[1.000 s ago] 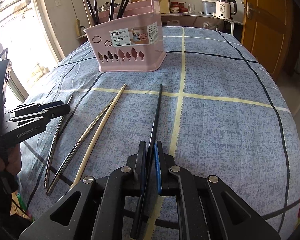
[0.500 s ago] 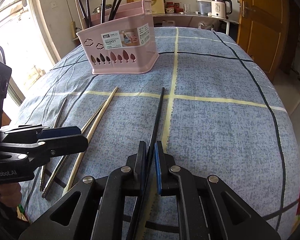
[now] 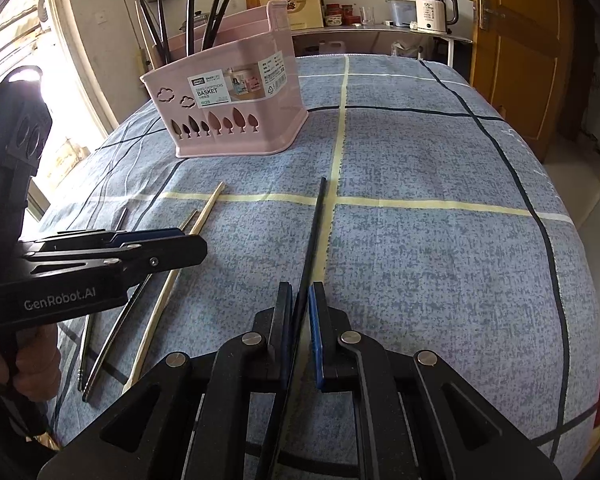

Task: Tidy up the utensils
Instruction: 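Close the left tool on a wooden chopstick while the right tool holds the black chopstick, then lift both chopsticks upright and carry them over the pink basket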

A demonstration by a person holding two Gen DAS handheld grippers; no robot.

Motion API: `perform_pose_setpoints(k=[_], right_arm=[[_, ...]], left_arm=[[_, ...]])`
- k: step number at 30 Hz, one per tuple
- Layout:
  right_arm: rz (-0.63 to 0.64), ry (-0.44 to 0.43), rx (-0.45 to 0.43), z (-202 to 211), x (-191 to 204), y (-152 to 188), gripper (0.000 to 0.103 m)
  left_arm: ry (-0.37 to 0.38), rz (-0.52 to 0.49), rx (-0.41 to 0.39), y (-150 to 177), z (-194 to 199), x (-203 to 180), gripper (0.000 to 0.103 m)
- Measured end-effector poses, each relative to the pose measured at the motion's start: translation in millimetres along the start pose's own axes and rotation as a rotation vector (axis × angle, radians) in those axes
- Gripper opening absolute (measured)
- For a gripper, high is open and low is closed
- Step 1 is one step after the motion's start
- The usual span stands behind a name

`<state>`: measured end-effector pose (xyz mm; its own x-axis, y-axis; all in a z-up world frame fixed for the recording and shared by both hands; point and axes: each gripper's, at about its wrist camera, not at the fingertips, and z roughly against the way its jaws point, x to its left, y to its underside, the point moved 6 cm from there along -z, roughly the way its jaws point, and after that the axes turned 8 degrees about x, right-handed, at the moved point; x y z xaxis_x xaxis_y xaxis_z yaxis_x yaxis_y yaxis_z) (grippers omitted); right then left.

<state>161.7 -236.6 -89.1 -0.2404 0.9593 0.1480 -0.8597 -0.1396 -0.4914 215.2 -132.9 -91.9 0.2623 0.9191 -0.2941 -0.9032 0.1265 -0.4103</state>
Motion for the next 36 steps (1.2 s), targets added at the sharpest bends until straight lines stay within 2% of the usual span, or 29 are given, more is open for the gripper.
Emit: perform_pose_setpoints(k=[3,10,16,22,29,36], right_arm=[[-0.001,-0.001,0.013,-5,-2,-8,0.008],[-0.004,0.012,0.033,-17,-6,-30,0.008],[0.0,0.021,0.066,-22,-11,-40,0.008],[0.008,0.038,0.096,-31,-10,-55,0.008],[0.001,0.036,0.112,-23,-10,-42,0.009],[0.029,0.055,0.113,-22,-5,-36,0.009]], left_arm=[[-0.007,-0.006,-0.001,-11,-7,0,0.027],[-0.051,-0.032,-0.014,-23,-15,2,0.008],[-0.038,-0.038,-0.001,-14,-7,9,0.007],[-0.051,-0.064,0.039,-22,-7,9,0.008],[-0.07,-0.092,0.045,-21,-7,7,0.008],[-0.072,-0.114,0.097,-40,-19,-2,0.01]])
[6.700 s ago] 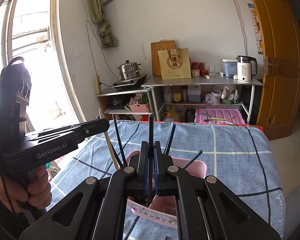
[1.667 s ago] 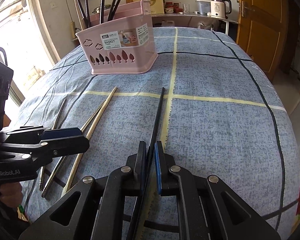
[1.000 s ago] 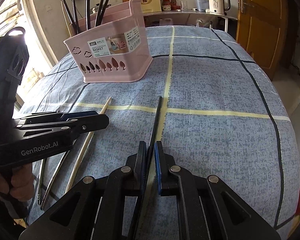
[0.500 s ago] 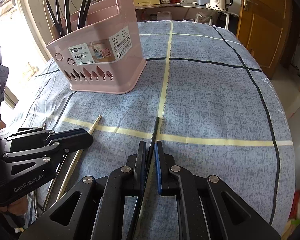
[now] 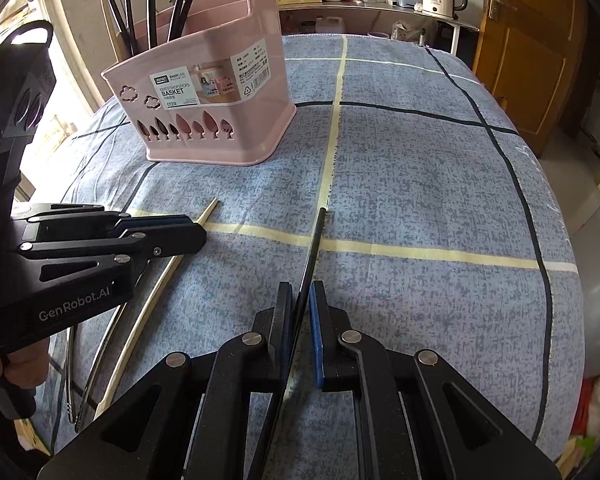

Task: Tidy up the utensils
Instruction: 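Lift both chopsticks upright and carry them over the pink basket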

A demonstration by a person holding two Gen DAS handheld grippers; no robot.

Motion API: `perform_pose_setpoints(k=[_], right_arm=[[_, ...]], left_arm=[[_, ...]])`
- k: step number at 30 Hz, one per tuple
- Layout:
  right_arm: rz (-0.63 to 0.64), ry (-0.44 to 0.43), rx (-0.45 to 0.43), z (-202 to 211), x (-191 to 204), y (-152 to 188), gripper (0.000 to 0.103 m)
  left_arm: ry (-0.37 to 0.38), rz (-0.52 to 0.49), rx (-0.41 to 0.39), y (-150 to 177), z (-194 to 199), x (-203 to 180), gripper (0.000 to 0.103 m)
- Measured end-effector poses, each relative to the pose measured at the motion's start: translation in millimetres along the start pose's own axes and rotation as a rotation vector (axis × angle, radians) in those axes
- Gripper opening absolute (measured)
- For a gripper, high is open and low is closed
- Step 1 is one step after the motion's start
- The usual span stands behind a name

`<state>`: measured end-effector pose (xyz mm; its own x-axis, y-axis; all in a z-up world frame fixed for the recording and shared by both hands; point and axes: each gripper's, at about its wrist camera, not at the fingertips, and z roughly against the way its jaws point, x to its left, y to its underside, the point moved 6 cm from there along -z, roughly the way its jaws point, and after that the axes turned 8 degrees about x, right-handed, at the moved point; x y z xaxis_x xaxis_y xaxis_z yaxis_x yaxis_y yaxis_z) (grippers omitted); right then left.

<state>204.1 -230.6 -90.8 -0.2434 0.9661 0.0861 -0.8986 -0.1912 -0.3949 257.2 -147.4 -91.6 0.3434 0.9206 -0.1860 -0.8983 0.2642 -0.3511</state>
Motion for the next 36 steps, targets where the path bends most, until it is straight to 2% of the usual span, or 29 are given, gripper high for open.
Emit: perform_pose_setpoints(k=[13,18,24,36], right_arm=[[-0.01,-0.007,-0.016,2,-2,2,0.007],[-0.029,-0.029,-0.034,6,-4,1,0.005],[-0.031,-0.048,-0.116,32,0,-7,0.005],[-0.025,-0.069,-0.308,101,8,-27,0.005]], left_arm=[[-0.094,-0.08,-0.005,-20,-15,-16,0.009],[-0.051,-0.04,-0.009,-20,-10,-10,0.006],[-0.004,-0.027,-0.091,-17,28,-6,0.005],[0.059,-0.058,-0.301,-25,133,-8,0.005]])
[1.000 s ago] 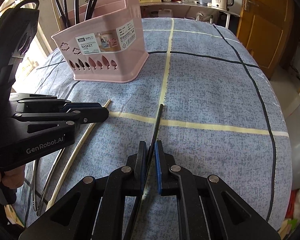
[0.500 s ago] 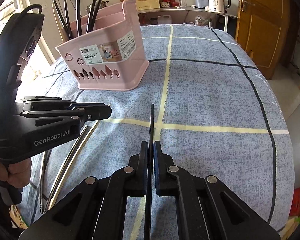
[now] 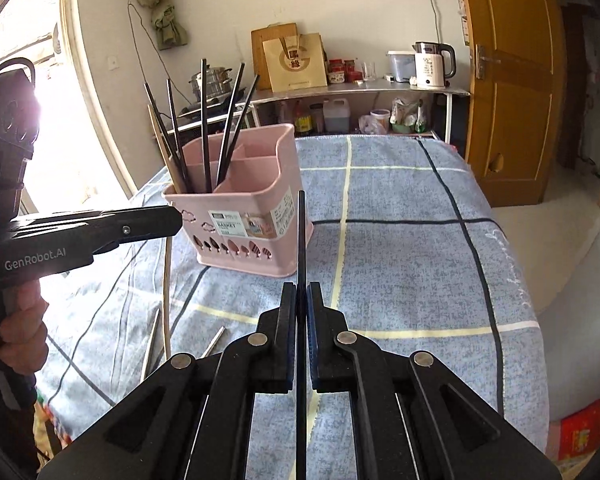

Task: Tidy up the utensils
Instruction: 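Lift both chopsticks upright and carry them over the pink basket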

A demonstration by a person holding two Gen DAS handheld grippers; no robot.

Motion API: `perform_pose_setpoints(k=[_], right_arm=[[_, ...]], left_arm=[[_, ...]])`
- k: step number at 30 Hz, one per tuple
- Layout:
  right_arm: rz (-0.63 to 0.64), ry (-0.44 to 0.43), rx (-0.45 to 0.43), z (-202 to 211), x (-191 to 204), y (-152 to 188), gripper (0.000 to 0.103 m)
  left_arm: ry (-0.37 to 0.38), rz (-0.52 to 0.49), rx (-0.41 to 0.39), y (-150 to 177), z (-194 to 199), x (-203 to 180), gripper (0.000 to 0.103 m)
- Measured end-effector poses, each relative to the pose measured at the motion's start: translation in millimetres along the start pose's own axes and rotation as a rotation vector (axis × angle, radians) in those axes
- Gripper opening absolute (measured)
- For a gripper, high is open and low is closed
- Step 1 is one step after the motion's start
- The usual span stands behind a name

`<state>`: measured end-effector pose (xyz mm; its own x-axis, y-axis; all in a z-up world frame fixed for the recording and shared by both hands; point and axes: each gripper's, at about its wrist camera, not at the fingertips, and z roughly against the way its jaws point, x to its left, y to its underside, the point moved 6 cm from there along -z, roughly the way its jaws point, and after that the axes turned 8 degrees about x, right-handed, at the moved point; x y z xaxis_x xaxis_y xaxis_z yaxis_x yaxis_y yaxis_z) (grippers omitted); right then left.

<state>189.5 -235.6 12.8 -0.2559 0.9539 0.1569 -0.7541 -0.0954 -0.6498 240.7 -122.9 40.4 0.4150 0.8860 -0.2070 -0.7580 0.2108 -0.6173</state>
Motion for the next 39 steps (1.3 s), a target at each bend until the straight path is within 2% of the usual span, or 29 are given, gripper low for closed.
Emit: perform_pose_setpoints(k=[7,14,27,39], right_arm=[[0.031,0.005,-0.082,30,10,-17,0.005],[0.052,0.008,-0.144,50,17,-26,0.005],[0.064,0.008,-0.172,62,19,-28,0.005],[0.106,-0.023,-0.209,71,36,-44,0.005]], left_arm=[[0.008,-0.022,-0.071,-9,37,-1,0.005],[0.002,-0.033,-0.089,-11,48,-4,0.005],[-0.002,-0.037,-0.102,-11,59,-6,0.005],[-0.044,-0.044,-0.14,-16,86,7,0.005]])
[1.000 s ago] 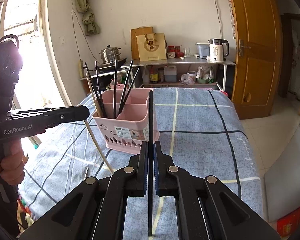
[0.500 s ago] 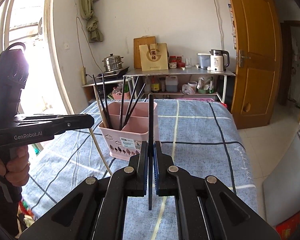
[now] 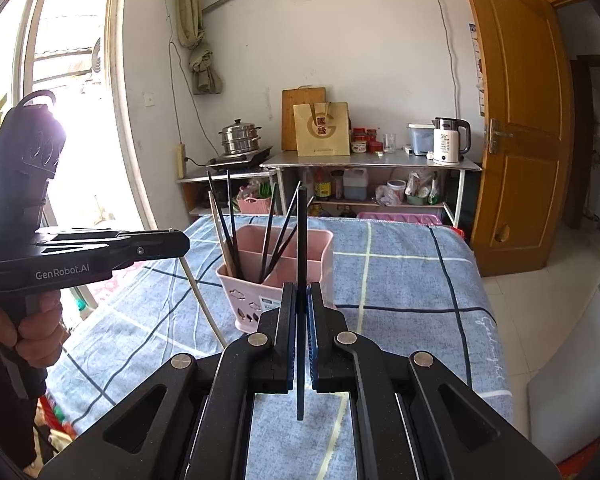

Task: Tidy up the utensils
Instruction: 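Lift both chopsticks upright and carry them over the pink basket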

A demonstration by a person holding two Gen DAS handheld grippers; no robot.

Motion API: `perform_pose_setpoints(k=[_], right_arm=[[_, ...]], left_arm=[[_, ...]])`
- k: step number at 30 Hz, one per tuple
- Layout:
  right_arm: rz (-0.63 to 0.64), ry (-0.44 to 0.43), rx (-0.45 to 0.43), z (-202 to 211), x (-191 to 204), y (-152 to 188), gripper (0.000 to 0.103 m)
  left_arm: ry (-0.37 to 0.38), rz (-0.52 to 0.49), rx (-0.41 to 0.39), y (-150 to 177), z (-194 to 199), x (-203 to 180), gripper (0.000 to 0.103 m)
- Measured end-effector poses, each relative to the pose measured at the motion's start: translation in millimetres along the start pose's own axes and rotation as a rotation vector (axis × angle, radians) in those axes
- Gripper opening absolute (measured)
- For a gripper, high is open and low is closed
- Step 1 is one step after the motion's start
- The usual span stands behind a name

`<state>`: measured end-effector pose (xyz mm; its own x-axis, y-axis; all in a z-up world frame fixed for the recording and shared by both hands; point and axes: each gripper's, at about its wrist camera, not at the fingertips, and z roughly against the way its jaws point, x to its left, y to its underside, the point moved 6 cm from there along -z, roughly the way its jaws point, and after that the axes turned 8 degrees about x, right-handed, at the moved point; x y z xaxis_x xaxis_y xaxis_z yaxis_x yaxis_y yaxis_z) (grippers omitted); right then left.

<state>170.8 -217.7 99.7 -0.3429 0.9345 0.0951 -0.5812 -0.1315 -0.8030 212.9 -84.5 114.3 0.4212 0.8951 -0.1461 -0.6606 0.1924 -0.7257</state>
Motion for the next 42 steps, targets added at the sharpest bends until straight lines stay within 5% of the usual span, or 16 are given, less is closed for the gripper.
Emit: perform_pose_setpoints(k=[24,42], right_arm=[[0.057,-0.107,-0.136,-29,47,-101,0.005],[0.018,-0.094,-0.12,-84,45,-109,0.005]], left_arm=[[-0.139,0.051,-0.127,-85,38,66,0.005],[-0.115,0.099,-0.076,-82,-22,100,0.005]])
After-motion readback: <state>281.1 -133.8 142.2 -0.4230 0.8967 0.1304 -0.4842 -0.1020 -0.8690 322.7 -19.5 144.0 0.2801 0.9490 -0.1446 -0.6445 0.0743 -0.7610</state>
